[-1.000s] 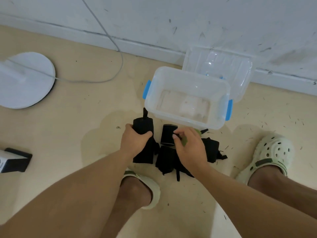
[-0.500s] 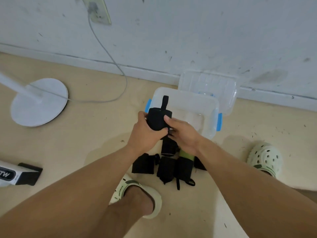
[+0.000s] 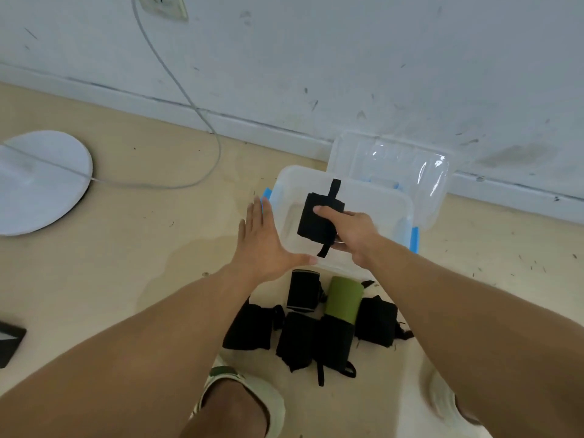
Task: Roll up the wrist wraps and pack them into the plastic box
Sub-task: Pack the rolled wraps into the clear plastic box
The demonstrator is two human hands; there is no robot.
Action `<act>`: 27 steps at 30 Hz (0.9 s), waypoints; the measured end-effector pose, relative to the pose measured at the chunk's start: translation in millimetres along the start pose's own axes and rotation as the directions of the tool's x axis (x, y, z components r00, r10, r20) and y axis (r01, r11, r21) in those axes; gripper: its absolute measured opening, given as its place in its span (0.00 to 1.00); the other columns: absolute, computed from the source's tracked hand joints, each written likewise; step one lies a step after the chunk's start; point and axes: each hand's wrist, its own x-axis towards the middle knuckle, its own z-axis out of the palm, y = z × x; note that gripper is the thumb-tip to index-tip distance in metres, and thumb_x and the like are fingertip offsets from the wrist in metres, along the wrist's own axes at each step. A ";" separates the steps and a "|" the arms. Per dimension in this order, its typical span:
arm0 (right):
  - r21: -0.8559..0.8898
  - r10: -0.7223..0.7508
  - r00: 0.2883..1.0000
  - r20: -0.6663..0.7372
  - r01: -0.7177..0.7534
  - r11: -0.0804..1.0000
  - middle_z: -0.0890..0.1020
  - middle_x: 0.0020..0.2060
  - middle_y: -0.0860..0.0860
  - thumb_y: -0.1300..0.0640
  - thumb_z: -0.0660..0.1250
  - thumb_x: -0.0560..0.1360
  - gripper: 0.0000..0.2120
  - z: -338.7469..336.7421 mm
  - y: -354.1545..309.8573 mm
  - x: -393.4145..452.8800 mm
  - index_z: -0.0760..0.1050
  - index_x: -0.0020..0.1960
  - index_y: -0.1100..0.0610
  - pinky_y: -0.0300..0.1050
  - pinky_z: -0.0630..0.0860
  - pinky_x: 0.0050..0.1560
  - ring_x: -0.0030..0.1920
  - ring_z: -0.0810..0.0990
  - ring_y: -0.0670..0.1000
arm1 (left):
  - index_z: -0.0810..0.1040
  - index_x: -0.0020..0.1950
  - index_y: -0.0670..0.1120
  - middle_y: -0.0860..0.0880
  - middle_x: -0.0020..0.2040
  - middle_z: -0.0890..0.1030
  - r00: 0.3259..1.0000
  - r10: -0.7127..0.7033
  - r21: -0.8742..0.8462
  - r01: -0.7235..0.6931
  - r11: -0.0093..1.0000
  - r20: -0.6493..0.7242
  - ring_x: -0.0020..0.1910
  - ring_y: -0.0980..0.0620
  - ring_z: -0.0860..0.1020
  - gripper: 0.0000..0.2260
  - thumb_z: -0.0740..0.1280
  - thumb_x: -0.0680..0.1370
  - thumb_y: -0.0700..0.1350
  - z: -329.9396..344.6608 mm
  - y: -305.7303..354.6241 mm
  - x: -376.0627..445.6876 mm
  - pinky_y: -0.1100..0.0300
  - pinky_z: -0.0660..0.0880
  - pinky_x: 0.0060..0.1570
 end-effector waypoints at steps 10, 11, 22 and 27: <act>0.067 0.194 0.976 -0.094 -0.188 0.980 0.83 0.53 0.57 0.57 0.79 0.72 0.15 35.5 28.8 71.9 0.76 0.52 0.61 0.51 0.85 0.49 0.51 0.85 0.59 | 0.24 0.79 0.45 0.51 0.83 0.32 0.991 -0.020 -0.173 0.042 0.984 0.131 0.83 0.48 0.35 0.70 0.80 0.66 0.65 17.9 -5.8 13.8 0.43 0.45 0.82; 0.093 0.196 0.975 -0.105 -0.187 0.978 0.83 0.53 0.57 0.58 0.77 0.73 0.14 37.9 28.5 74.8 0.76 0.53 0.62 0.49 0.85 0.48 0.52 0.85 0.59 | 0.24 0.79 0.45 0.51 0.82 0.30 0.990 -0.019 -0.179 0.044 0.983 0.137 0.82 0.49 0.33 0.70 0.80 0.66 0.65 17.7 -5.2 13.8 0.43 0.44 0.82; 0.100 0.169 0.978 -0.121 -0.157 0.982 0.84 0.51 0.58 0.62 0.70 0.78 0.04 26.9 33.9 76.0 0.80 0.52 0.62 0.50 0.84 0.52 0.51 0.85 0.58 | 0.25 0.79 0.46 0.52 0.83 0.32 0.992 -0.029 -0.197 0.053 0.979 0.124 0.82 0.48 0.33 0.70 0.80 0.66 0.64 20.0 -6.0 14.9 0.43 0.42 0.82; 0.131 0.212 0.969 -0.129 -0.195 0.972 0.81 0.43 0.54 0.65 0.67 0.80 0.04 43.2 22.4 76.8 0.76 0.46 0.62 0.53 0.83 0.57 0.54 0.85 0.59 | 0.25 0.80 0.45 0.51 0.83 0.32 0.993 -0.040 -0.191 0.061 0.980 0.112 0.82 0.47 0.32 0.70 0.80 0.66 0.64 22.0 -6.0 16.2 0.43 0.42 0.82</act>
